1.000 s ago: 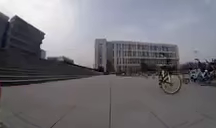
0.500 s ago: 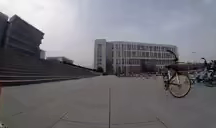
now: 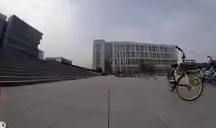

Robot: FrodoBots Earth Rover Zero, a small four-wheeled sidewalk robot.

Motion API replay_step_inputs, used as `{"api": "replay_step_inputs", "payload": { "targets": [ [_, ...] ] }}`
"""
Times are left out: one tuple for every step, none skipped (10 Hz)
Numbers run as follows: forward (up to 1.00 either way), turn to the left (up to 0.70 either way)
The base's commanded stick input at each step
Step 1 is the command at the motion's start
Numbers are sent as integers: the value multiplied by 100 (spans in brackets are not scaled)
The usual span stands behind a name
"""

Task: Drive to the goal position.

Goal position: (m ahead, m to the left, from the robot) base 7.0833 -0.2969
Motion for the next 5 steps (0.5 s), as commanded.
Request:
{"api": "replay_step_inputs", "payload": {
  "targets": [
    [85, 0],
    [85, 0],
    [85, 0],
    [85, 0],
    [85, 0]
  ]
}}
